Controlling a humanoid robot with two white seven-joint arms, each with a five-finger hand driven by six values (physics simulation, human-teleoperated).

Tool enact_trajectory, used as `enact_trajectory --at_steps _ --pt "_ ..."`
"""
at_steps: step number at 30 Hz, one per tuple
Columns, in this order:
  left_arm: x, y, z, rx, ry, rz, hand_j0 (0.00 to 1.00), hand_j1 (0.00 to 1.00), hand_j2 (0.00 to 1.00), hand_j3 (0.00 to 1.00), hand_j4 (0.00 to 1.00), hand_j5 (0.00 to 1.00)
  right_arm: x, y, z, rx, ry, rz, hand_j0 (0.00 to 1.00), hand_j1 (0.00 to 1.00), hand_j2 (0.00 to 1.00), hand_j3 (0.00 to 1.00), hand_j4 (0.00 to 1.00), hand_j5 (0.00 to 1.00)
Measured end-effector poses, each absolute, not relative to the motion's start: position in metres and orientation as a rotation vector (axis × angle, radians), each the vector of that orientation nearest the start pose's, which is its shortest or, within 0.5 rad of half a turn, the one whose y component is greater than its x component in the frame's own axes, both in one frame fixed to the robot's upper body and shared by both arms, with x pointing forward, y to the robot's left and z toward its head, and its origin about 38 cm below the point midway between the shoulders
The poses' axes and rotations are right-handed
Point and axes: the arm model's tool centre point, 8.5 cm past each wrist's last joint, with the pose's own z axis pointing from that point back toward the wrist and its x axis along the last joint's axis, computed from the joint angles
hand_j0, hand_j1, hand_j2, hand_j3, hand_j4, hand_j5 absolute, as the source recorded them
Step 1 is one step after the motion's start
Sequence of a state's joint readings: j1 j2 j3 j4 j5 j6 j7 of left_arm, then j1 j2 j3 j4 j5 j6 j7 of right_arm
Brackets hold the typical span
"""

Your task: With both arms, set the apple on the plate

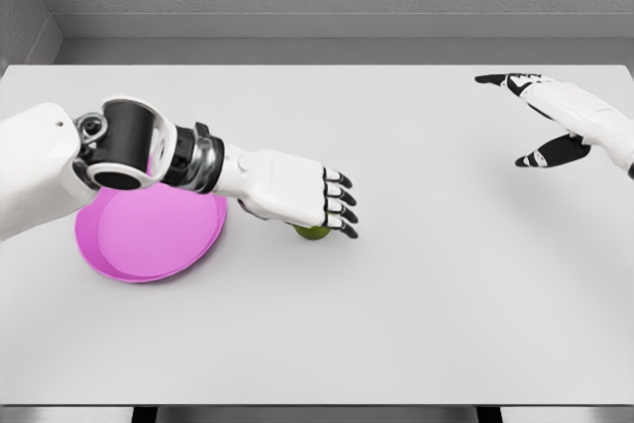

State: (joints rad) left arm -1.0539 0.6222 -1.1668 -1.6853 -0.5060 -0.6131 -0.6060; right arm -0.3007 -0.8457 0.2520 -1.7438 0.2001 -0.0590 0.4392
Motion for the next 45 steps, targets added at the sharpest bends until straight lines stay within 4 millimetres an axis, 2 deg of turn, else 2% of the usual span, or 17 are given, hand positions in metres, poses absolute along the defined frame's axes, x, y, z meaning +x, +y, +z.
enact_trajectory --at_steps 12,24,29,30,31,35,42,45 --pt "0.409 0.108 0.216 -0.253 1.301 2.826 1.0 1.0 1.0 1.0 1.0 1.0 0.402 -0.343 0.241 -0.505 -1.443 1.428 1.0 1.0 1.0 1.0 1.0 1.0" --pt "0.414 0.088 0.202 -0.216 1.285 2.836 1.0 1.0 1.0 1.0 1.0 1.0 0.402 -0.35 0.24 -0.518 -1.423 1.431 1.0 1.0 1.0 1.0 1.0 1.0" --pt "0.417 0.085 0.196 -0.203 1.278 2.85 1.0 1.0 1.0 1.0 1.0 1.0 0.409 -0.347 0.255 -0.542 -1.464 1.42 1.0 1.0 1.0 1.0 1.0 1.0" --pt "0.417 0.085 0.195 -0.203 1.273 2.853 0.99 0.99 0.99 0.99 0.99 0.99 0.416 -0.347 0.269 -0.566 -1.494 1.408 1.0 1.0 1.0 1.0 1.0 1.0" --pt "0.417 0.085 0.194 -0.203 1.267 2.856 0.98 0.98 0.98 0.98 0.98 0.98 0.42 -0.349 0.269 -0.568 -1.496 1.394 1.0 1.0 1.0 1.0 1.0 1.0" --pt "0.42 0.082 0.191 -0.207 1.25 2.861 0.92 0.92 0.92 0.92 0.92 0.92 0.424 -0.35 0.26 -0.553 -1.501 1.397 1.0 1.0 1.0 1.0 1.0 1.0" --pt "0.42 0.08 0.188 -0.207 1.24 2.865 0.65 0.65 0.65 0.65 0.65 0.65 0.425 -0.352 0.257 -0.551 -1.498 1.403 1.0 1.0 1.0 1.0 1.0 1.0" --pt "0.42 0.081 0.186 -0.209 1.234 2.868 0.65 0.65 0.65 0.65 0.65 0.65 0.425 -0.352 0.257 -0.553 -1.497 1.404 1.0 1.0 1.0 1.0 1.0 1.0"
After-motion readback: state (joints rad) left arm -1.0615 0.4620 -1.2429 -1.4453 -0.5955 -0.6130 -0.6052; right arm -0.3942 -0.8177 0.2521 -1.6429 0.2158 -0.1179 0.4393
